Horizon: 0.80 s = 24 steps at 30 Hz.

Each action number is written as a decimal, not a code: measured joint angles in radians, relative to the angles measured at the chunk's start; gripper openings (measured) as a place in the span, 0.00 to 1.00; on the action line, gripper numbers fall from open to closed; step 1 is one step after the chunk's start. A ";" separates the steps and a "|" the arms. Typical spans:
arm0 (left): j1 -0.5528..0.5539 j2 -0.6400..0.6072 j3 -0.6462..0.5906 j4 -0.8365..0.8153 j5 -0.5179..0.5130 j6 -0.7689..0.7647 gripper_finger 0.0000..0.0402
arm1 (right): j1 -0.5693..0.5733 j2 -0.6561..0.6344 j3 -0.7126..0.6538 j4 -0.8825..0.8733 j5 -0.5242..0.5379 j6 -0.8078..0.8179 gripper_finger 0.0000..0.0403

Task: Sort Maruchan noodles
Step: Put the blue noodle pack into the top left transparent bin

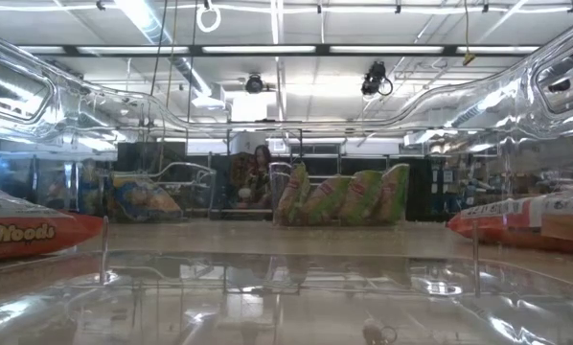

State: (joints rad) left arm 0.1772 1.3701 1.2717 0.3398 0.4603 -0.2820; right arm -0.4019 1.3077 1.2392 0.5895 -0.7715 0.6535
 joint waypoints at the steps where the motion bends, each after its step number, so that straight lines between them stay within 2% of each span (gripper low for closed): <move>1: 0.014 -0.015 0.001 -0.047 0.000 -0.002 0.22 | -0.017 -0.019 0.000 -0.028 -0.012 -0.005 0.56; 4: 0.063 -0.037 0.042 -0.188 -0.019 0.001 0.19 | -0.062 -0.085 0.002 -0.157 -0.028 -0.042 0.59; 6: 0.112 -0.064 0.088 -0.391 -0.042 0.005 0.17 | -0.084 -0.129 0.002 -0.269 -0.024 -0.074 0.60; 10: 0.217 -0.073 0.226 -0.862 -0.218 0.055 0.13 | -0.108 -0.215 0.002 -0.548 0.019 -0.182 0.59; 12: 0.282 -0.061 0.273 -1.046 -0.304 0.064 0.11 | -0.111 -0.250 0.002 -0.690 0.059 -0.260 0.59; 15: 0.400 -0.050 0.276 -1.205 -0.330 0.025 0.11 | -0.110 -0.292 0.002 -0.871 0.143 -0.340 0.59; 18: 0.532 -0.039 0.222 -1.341 -0.329 -0.070 0.10 | -0.104 -0.317 0.002 -0.986 0.214 -0.369 0.59; 21: 0.644 -0.023 0.122 -1.397 -0.370 -0.105 0.10 | -0.089 -0.333 0.002 -1.038 0.248 -0.385 0.59; 24: 0.714 -0.005 0.030 -1.350 -0.428 -0.127 0.10 | -0.076 -0.336 0.002 -1.047 0.272 -0.389 0.59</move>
State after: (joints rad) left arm 0.8908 1.3647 1.3014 -1.0104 0.0319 -0.4090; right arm -0.4776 0.9718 1.2407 -0.4577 -0.4998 0.2649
